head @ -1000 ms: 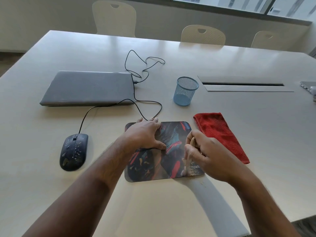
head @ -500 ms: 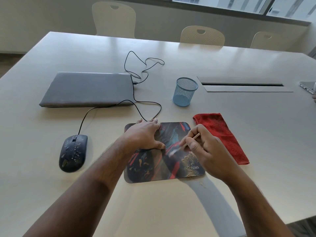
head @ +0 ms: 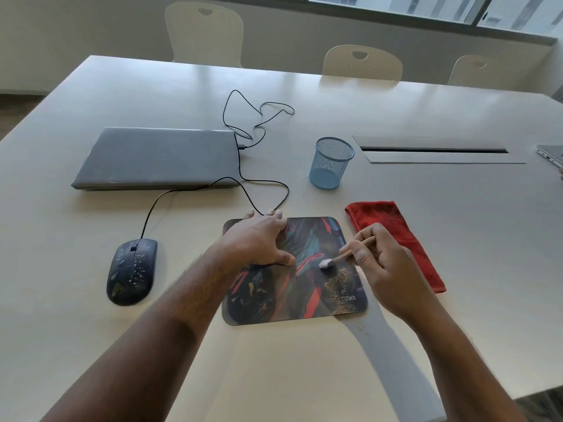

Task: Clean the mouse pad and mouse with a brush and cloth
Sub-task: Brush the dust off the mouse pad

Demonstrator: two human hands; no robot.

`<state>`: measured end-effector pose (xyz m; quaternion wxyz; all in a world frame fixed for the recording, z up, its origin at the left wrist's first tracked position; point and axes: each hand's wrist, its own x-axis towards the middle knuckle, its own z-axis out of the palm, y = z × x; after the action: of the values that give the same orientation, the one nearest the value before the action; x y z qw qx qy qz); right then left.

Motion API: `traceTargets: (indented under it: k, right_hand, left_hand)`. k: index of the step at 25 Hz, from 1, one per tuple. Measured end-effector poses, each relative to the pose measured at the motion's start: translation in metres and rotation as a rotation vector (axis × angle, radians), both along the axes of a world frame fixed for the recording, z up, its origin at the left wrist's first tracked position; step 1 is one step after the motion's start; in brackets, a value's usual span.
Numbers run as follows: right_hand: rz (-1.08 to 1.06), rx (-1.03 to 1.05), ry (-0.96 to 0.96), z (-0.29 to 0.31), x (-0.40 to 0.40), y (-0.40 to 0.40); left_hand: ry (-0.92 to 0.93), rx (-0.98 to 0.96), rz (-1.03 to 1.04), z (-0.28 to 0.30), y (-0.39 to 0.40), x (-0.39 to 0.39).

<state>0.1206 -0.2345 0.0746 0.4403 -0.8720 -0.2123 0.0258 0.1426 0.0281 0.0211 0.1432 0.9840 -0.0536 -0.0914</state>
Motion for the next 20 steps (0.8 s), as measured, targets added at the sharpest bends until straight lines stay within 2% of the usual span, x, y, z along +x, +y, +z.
traceTargets:
  k: [4, 8, 14, 18, 20]
  right_hand:
    - [0.019, -0.056, 0.037, -0.003, 0.003, -0.012]
    - [-0.172, -0.004, -0.104, -0.003, 0.008, -0.015]
    - [-0.190, -0.194, -0.045, 0.001, 0.010, -0.018]
    - [-0.257, -0.121, -0.110, 0.005, 0.009, -0.018]
    - [-0.266, -0.152, -0.083, 0.004, 0.005, -0.015]
  left_hand:
    - [0.001, -0.001, 0.004, 0.001, 0.000, 0.000]
    - [-0.002, 0.000, 0.002, 0.001, -0.001, 0.000]
    - [0.002, -0.009, 0.001, 0.002, -0.001, -0.002]
    - [0.003, -0.007, 0.003, 0.002, -0.001, -0.001]
    - [0.002, -0.011, 0.003, 0.003, -0.001, -0.001]
